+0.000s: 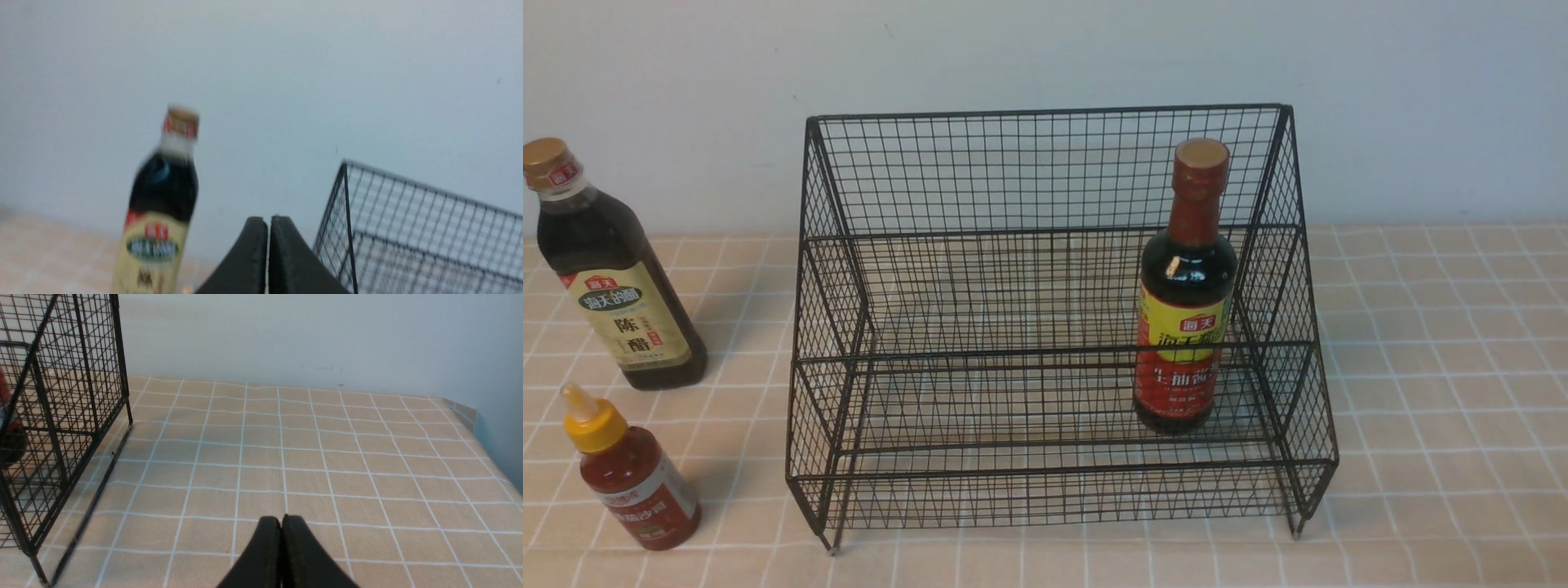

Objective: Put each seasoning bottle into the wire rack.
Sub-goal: Use the left arm to grab the condiment bottle closest to it

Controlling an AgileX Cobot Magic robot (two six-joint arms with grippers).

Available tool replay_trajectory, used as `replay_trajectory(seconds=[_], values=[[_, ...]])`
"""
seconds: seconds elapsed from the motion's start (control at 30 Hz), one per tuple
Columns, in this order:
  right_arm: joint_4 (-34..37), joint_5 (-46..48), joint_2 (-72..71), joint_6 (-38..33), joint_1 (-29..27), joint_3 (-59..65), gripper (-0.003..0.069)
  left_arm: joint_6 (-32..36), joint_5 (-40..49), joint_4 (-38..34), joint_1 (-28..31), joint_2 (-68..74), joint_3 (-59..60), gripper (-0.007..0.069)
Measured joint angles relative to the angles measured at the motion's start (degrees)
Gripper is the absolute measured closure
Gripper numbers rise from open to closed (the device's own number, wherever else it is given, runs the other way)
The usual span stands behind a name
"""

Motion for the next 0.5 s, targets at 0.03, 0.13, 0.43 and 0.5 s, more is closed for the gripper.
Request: replay_trajectory(seconds=[0.03,0.13,0.43,0.5], values=[[0.0,0.0,0.0,0.0,0.0,0.0,0.0673,2.1,-2.8,0.1,0.0,0.3,0.0,0.0631],[0.0,0.0,0.0,0.0,0.0,0.0,0.0673,4.3,-3.9,0.1,0.0,4.2,-0.4,0.0623],[0.0,0.0,0.0,0.0,0.0,0.0,0.0673,4.9,-7.5,0.1,0.0,28.7,-4.3,0.0387],[0.0,0.0,0.0,0.0,0.0,0.0,0.0673,4.9,-10.4,0.1,0.0,35.4,-5.5,0.0298]])
